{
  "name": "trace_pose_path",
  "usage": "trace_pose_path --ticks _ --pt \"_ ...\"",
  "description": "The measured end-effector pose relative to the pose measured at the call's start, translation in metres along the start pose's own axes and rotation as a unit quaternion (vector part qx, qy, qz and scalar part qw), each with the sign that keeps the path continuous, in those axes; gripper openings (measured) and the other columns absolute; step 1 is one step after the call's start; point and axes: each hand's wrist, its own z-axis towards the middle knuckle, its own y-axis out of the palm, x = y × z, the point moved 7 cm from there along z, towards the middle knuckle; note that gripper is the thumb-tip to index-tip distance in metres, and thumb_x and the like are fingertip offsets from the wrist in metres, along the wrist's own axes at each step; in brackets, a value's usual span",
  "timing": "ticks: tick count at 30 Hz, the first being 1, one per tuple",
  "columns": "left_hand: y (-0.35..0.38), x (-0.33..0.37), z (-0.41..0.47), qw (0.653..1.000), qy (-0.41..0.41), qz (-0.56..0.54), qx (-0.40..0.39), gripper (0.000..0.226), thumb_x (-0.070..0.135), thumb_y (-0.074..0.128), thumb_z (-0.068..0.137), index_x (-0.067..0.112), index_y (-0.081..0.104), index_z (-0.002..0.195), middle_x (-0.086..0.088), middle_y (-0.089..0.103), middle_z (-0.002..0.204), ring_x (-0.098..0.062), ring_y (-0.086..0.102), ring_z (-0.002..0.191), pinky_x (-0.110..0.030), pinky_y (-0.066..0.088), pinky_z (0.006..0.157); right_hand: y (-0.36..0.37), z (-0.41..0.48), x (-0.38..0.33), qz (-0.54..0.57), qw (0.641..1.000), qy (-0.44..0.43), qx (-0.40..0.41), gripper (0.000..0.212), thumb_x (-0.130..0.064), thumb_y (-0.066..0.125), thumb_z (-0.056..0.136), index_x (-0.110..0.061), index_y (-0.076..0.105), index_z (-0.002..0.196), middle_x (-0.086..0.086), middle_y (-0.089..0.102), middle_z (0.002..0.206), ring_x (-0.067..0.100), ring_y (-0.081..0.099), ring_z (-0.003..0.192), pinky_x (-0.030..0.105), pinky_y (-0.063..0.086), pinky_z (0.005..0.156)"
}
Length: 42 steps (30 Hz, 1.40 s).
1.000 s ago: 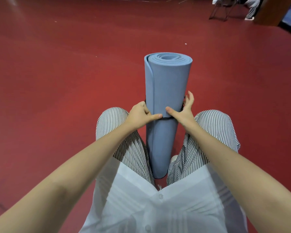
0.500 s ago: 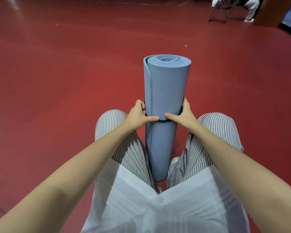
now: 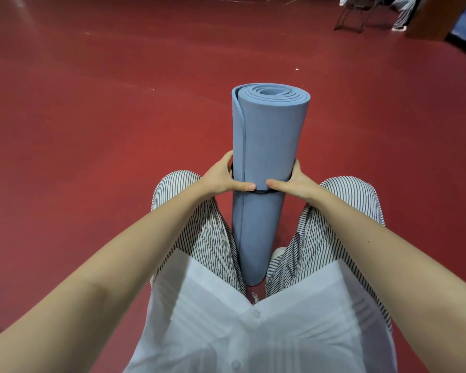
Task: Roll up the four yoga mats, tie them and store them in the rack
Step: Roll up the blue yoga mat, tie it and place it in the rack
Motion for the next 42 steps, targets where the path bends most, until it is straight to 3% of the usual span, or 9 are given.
trace_pose_path --ticks 2,5,8,11,15,25,30,37,42 --pt "0.002 -0.002 0.001 0.998 -0.027 0.060 -0.018 0.082 0.024 0.086 0.069 0.016 0.042 0.138 0.008 0.060 0.119 -0.002 0.060 0.086 -0.012 0.049 0.066 0.004 0.000 0.004 0.008 1.000 0.008 -0.019 0.095 -0.030 0.075 0.079 -0.008 0.014 0.147 0.003 0.035 0.146 0.015 0.038 0.131 0.022 0.035 0.100" --pt "0.011 -0.008 0.000 0.983 -0.063 0.145 -0.097 0.065 0.029 0.082 0.074 0.023 0.047 0.128 0.008 0.060 0.108 -0.004 0.056 0.076 -0.019 0.045 0.057 0.010 -0.004 0.014 -0.064 0.996 0.010 -0.063 0.073 -0.027 0.061 0.090 -0.005 0.022 0.146 0.006 0.037 0.146 0.018 0.036 0.135 0.018 0.032 0.098" --pt "0.028 -0.017 -0.006 0.964 -0.089 0.168 -0.184 0.063 0.026 0.077 0.080 0.019 0.047 0.135 0.007 0.056 0.121 -0.009 0.053 0.104 -0.018 0.044 0.081 0.014 -0.009 0.020 -0.132 0.987 0.002 -0.090 0.100 -0.060 0.063 0.075 -0.011 0.017 0.149 0.005 0.032 0.151 0.021 0.031 0.139 0.026 0.025 0.111" --pt "0.023 -0.011 -0.005 0.982 -0.051 0.133 -0.124 0.088 0.041 0.084 0.067 0.017 0.042 0.139 0.010 0.051 0.131 -0.009 0.050 0.118 -0.024 0.043 0.100 -0.005 -0.006 0.017 -0.083 0.996 -0.041 0.015 0.139 -0.073 0.078 0.045 -0.034 -0.009 0.146 -0.003 0.016 0.156 0.017 0.024 0.142 0.039 0.025 0.115" --pt "0.011 -0.002 -0.004 0.999 -0.015 0.035 -0.035 0.094 0.013 0.081 0.074 0.015 0.021 0.147 0.010 0.043 0.131 -0.004 0.044 0.114 -0.002 0.042 0.080 -0.004 -0.011 0.008 -0.014 0.998 -0.059 -0.013 0.127 -0.023 0.084 0.067 -0.020 -0.013 0.148 -0.006 0.015 0.154 0.009 0.025 0.139 0.032 0.028 0.114" --pt "0.017 -0.013 -0.003 0.990 -0.058 0.079 -0.104 0.128 0.011 0.086 0.067 0.016 -0.013 0.148 0.012 0.017 0.140 -0.006 0.028 0.127 -0.019 0.032 0.098 0.026 -0.010 0.033 -0.136 0.980 0.031 -0.143 0.099 -0.045 0.076 0.074 -0.009 0.021 0.148 0.004 0.034 0.151 0.017 0.036 0.136 0.026 0.030 0.110" --pt "0.017 -0.011 0.000 0.993 -0.014 0.095 -0.074 0.130 0.009 0.089 0.062 0.014 -0.008 0.148 0.009 0.022 0.139 -0.009 0.031 0.128 -0.014 0.033 0.095 0.005 -0.007 0.015 -0.013 0.999 -0.019 -0.034 0.112 -0.018 0.077 0.077 -0.011 -0.010 0.147 -0.003 0.023 0.145 0.008 0.030 0.131 0.018 0.029 0.102" --pt "0.003 -0.007 0.003 0.999 0.028 0.038 0.006 0.116 0.003 0.087 0.064 0.016 0.008 0.149 0.009 0.046 0.126 0.003 0.050 0.107 -0.002 0.044 0.078 0.000 -0.008 0.004 -0.015 0.998 -0.055 0.034 0.106 -0.019 0.087 0.064 -0.011 0.019 0.145 -0.004 0.039 0.139 0.006 0.039 0.121 0.020 0.034 0.097" --pt "0.006 -0.008 -0.001 0.999 -0.010 0.039 0.005 0.131 0.049 0.092 0.047 0.038 0.002 0.142 0.012 0.031 0.142 -0.018 0.035 0.134 -0.039 0.037 0.109 0.011 -0.015 -0.009 -0.003 0.997 -0.073 0.022 0.142 -0.047 0.090 0.047 -0.024 -0.010 0.146 -0.003 0.019 0.151 0.013 0.025 0.137 0.033 0.027 0.112"
